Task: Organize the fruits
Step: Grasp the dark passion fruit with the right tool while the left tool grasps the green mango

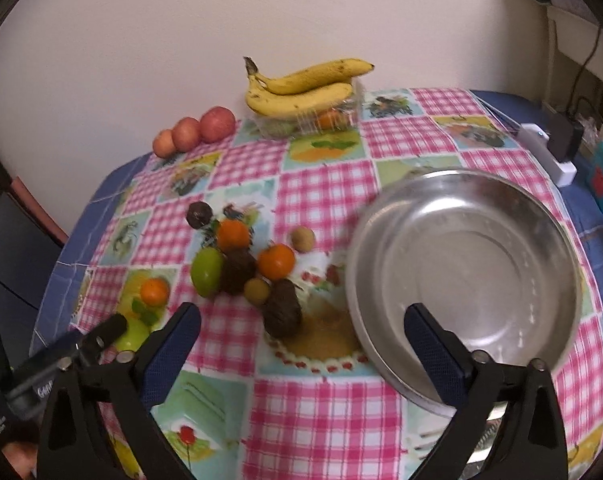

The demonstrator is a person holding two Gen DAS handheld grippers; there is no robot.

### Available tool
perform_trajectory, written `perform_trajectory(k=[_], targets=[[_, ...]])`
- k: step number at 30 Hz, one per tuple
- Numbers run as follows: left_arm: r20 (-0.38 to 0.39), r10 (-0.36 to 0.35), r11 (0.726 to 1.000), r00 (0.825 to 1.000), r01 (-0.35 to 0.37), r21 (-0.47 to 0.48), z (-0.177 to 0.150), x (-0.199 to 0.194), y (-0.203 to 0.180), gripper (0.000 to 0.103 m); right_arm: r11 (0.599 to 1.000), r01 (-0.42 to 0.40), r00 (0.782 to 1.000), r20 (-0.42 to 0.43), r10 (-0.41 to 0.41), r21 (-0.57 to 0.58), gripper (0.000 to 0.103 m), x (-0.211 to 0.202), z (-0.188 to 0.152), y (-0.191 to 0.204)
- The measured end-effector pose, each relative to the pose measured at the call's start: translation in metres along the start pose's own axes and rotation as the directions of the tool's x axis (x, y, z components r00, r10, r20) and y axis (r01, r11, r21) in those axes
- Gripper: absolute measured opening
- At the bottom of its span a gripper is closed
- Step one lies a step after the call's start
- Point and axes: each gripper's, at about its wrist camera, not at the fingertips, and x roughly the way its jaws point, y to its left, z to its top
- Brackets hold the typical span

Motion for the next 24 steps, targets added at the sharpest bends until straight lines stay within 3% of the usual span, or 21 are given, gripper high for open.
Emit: perform_trajectory(k=[6,8,10,15,21,24], targets=[[-0.032,-0.021,0.996,0.999,0.018,-0.089,-0.001,0.003,0.016,0.101,0.999,-0.047,0.999,-0.023,0.047,-0.007,0.072,0.014,0.006,0.008],[-0.037,-0.02,0.995,0.999,0.017,-0.101,-0.001,0.004,0.018,0.097,0.998,-0.058,0.998,-0.034,0.058,-0.005,0.071,0.018,0.007,0.009],[-0.047,-0.021,0.995,0.999,0.017,-0.096,-0.002,0.006,0.018,0.09,0.997,-0.07,0.997,-0.038,0.07,-0.009,0.064,0.02,0.009,0.01],[-0.073,-0.051,0.993,0.996,0.043,-0.109,-0.003,0.013,0.018,0.083,0.997,-0.079,0.994,-0.078,0.078,-0.01,0.052,0.035,0.012,0.013],[-0.098,-0.053,0.989,0.994,0.039,-0.143,-0.001,0.024,0.026,0.064,0.997,-0.074,0.987,-0.142,0.071,-0.015,0.048,0.054,0.007,0.013],[-0.098,-0.03,0.988,0.995,0.015,-0.154,-0.001,0.027,0.031,0.059,0.997,-0.069,0.983,-0.173,0.064,-0.021,0.046,0.063,0.004,0.014]])
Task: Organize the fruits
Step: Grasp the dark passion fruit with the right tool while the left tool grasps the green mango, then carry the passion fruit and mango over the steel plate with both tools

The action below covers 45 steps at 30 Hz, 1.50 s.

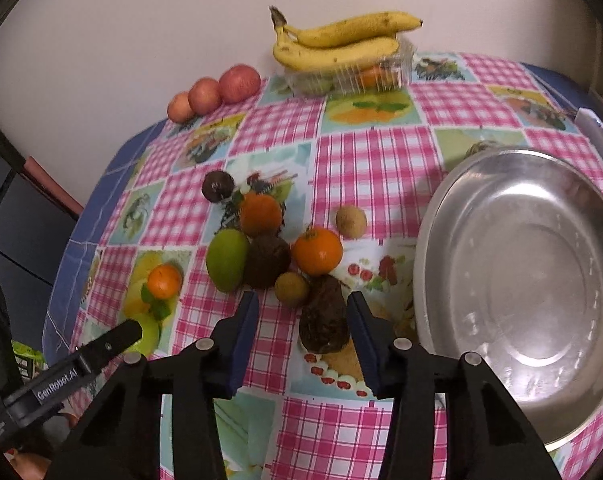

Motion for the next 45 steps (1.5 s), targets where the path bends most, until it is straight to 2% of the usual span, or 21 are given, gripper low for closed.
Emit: perform_trajectory(k=[2,8,12,22,25,33,37,41,45], targets=[[0.006,0.016,1.0,1.0,-0.016,-0.004,0.001,0.001,0.004,0.054,1.0,0.01,1.0,-0.018,-0.01,-0.005,0.046,0.005,-0.002,-0.001],[-0.016,0.064,0.998,0.998,-0.064,-0.023,0.003,0.012,0.015,0.051,0.999,0.032,0.998,-0.06,-0.033,-0.009,0.042,0.017,-0.006,-0.005],[-0.033,0.016,0.997,0.999,-0.018,-0.072,0.003,0.016,0.026,0.049,0.999,0.047,0.996,-0.072,-0.047,-0.009,0.034,0.021,-0.007,-0.007],[-0.035,-0.02,0.995,0.999,0.016,-0.099,0.001,0.01,0.025,0.049,1.0,0.026,0.999,-0.042,-0.026,-0.007,0.033,0.008,-0.005,-0.003],[0.001,-0.03,0.996,1.0,0.03,-0.087,0.001,-0.002,0.02,0.049,1.0,0.0,1.0,-0.012,0.0,0.016,0.033,-0.002,-0.002,-0.005],[0.082,-0.052,0.998,0.995,0.055,-0.03,0.007,-0.029,0.0,0.049,0.999,0.009,0.998,0.06,-0.011,0.034,0.033,-0.024,0.008,-0.007],[0.092,-0.061,0.998,0.994,0.06,0.009,0.009,-0.035,-0.015,0.049,0.998,0.065,0.994,0.09,-0.066,0.016,0.033,-0.032,0.013,-0.009],[0.094,-0.077,0.996,0.993,0.072,0.056,0.011,-0.039,-0.039,0.049,0.996,0.051,0.991,0.117,-0.059,0.073,0.033,-0.039,0.019,-0.026],[0.077,-0.106,0.989,0.991,0.097,0.116,0.011,-0.038,-0.071,0.049,0.987,0.096,0.98,0.161,-0.117,0.132,0.033,-0.053,0.026,-0.052]])
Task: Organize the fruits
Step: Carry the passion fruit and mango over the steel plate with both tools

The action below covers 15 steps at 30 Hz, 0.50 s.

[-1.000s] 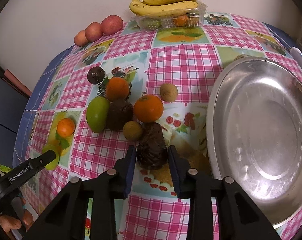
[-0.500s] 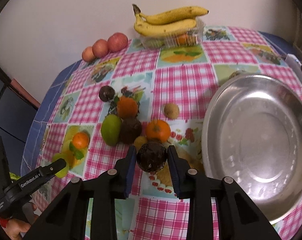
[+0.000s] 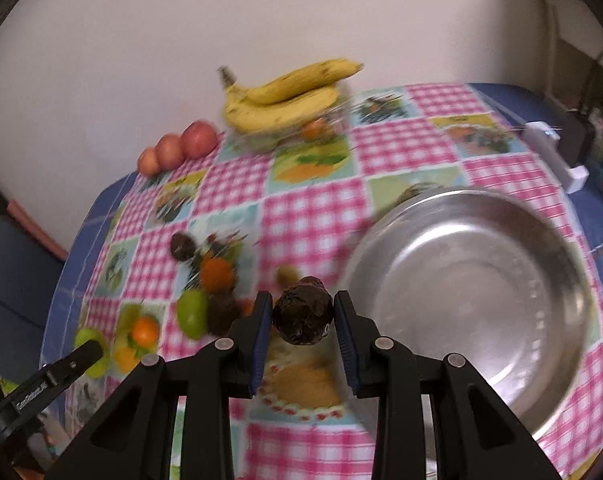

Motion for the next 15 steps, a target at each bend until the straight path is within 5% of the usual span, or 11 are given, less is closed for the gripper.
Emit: perform_trajectory(k=[8,15], targets=[[-0.059,-0.07,0.985,0.996,0.079,0.157,-0.003,0.022,-0.082,0.049,0.972,0.169,0.985,0.016,-0.174,0.162,0.033,-0.014,0.015,-0.079],[-0.118,-0.141,0.934,0.983,0.171,0.312,-0.02,0.049,-0.158,0.049,0.954,0.177,0.982,0.022,-0.188,0.244,0.033,-0.021,0.02,-0.114]])
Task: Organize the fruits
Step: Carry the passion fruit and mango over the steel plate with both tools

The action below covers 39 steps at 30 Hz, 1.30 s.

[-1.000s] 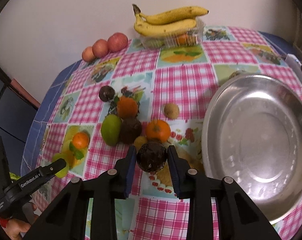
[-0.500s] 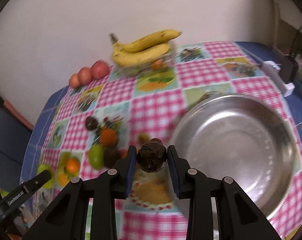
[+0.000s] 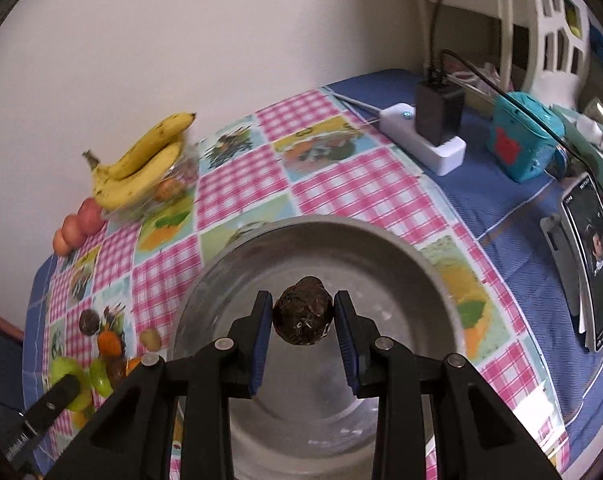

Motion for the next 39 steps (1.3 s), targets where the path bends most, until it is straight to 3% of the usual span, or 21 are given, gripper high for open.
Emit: perform_trajectory(k=[6,12,21,34,39], targets=[[-0.031,-0.007,0.994,0.999,0.01,0.106,-0.002,0.039,-0.039,0.049,0.999,-0.024,1.0,-0.015,0.025,0.048,0.033,0.01,0.005,-0.015],[-0.045,-0.003,0.989,0.999,0.01,0.149,-0.011,0.06,-0.049,0.049,0.997,-0.017,0.999,-0.043,0.02,0.079,0.033,0.024,0.006,-0.028],[-0.089,-0.014,0.989,0.996,0.026,0.146,-0.021,0.077,-0.045,0.049,0.997,0.017,0.996,-0.091,-0.01,0.081,0.033,0.038,0.002,-0.037],[-0.106,-0.053,0.992,0.993,0.065,0.109,-0.02,0.072,-0.039,0.049,0.993,0.064,0.986,-0.162,-0.048,0.096,0.033,0.043,-0.004,-0.047],[-0.103,-0.093,0.993,0.99,0.1,0.063,-0.016,0.066,-0.033,0.055,0.992,0.072,0.984,-0.169,-0.053,0.107,0.033,0.041,-0.004,-0.049]])
